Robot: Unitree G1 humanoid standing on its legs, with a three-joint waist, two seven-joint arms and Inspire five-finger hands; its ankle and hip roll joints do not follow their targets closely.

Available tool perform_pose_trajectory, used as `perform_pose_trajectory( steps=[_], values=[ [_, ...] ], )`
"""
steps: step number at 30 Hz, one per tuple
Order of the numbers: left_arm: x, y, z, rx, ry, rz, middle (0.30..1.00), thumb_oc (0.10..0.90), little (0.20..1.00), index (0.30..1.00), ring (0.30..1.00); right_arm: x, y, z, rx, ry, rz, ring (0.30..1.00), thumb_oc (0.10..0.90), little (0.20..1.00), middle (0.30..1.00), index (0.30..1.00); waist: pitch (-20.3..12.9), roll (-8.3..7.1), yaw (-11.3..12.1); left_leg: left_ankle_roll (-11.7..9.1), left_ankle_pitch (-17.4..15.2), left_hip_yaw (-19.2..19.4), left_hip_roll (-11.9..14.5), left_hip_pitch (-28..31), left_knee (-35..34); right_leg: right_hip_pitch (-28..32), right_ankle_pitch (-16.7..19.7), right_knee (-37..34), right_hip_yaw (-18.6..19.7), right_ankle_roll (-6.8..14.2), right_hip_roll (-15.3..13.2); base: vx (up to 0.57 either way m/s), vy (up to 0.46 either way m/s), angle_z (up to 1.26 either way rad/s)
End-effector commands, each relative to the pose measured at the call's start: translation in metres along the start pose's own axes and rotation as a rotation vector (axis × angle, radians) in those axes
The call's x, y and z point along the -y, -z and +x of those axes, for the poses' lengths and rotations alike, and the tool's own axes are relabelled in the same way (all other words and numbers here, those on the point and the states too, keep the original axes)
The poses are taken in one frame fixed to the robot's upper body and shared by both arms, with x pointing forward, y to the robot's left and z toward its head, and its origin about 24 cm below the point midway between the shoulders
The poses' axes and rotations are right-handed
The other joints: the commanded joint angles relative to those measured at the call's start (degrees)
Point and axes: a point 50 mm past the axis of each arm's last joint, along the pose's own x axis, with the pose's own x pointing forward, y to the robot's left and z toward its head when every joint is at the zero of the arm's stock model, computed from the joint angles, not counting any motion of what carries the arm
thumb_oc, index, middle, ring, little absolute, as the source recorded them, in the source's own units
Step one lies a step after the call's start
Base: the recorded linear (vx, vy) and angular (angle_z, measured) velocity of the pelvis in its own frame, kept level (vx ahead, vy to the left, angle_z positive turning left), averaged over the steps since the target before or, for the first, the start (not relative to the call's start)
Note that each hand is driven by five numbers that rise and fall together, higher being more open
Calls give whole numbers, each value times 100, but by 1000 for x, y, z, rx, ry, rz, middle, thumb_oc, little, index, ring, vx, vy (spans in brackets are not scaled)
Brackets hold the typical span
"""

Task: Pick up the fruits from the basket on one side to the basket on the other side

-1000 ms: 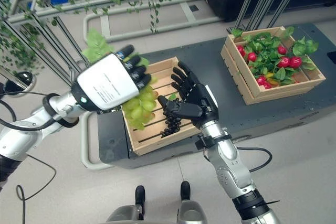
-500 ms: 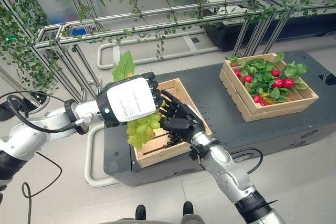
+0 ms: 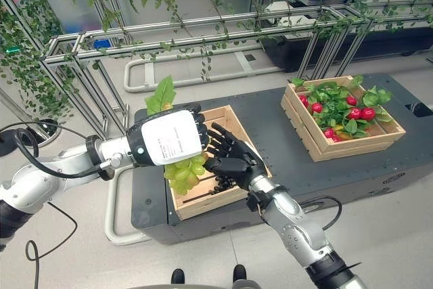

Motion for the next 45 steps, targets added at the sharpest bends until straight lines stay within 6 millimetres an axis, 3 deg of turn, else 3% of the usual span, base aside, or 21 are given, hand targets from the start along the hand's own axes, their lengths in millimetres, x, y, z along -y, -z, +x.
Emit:
perform_pose_trajectory(
  steps=[1, 6, 14, 30, 38, 45],
  values=[
    [-14, 49, -10, -245, -71, 76, 300, 400, 300, 300, 300, -4, -55, -2, 326, 12, -44, 900, 800, 900, 900, 900, -680, -147, -10, -21, -395, 106, 29, 7, 14, 52, -99, 7, -81, 247, -322, 3, 2, -4],
    [-12, 53, -17, -271, -43, 75, 300, 400, 300, 300, 300, 9, -62, -8, 358, 101, -60, 900, 800, 900, 900, 900, -714, -140, -23, -22, -416, 113, 34, 4, 14, 40, -108, 7, -54, 254, -320, 5, 8, -5],
    [-12, 64, -28, -314, -2, 103, 300, 400, 300, 300, 300, 18, -66, -12, 316, 58, -116, 900, 800, 900, 900, 900, -739, -156, -35, -44, -415, 124, 64, -4, 14, 18, -104, 7, -60, 259, -318, 0, 1, 0],
    [-18, 81, -21, -390, -56, 128, 300, 400, 300, 300, 300, -19, -55, 1, 96, -444, -186, 900, 800, 900, 900, 900, -804, -227, 47, -106, -362, 64, 124, 33, 14, 92, -116, 7, -153, 227, -277, 0, 0, 0],
    [-19, 85, -22, -414, -86, 112, 300, 400, 300, 300, 300, -27, -47, 3, 77, -509, -161, 900, 800, 900, 900, 900, -840, -233, 70, -108, -344, 48, 151, 47, 14, 118, -127, 7, -151, 212, -256, 0, 0, 0],
    [-22, 77, -12, -396, -148, 68, 300, 400, 300, 300, 300, -41, -44, 9, 114, -549, -88, 900, 800, 900, 900, 900, -850, -229, 69, -92, -350, 36, 157, 57, 14, 116, -130, 7, -115, 198, -246, 0, 0, 0]
  ],
)
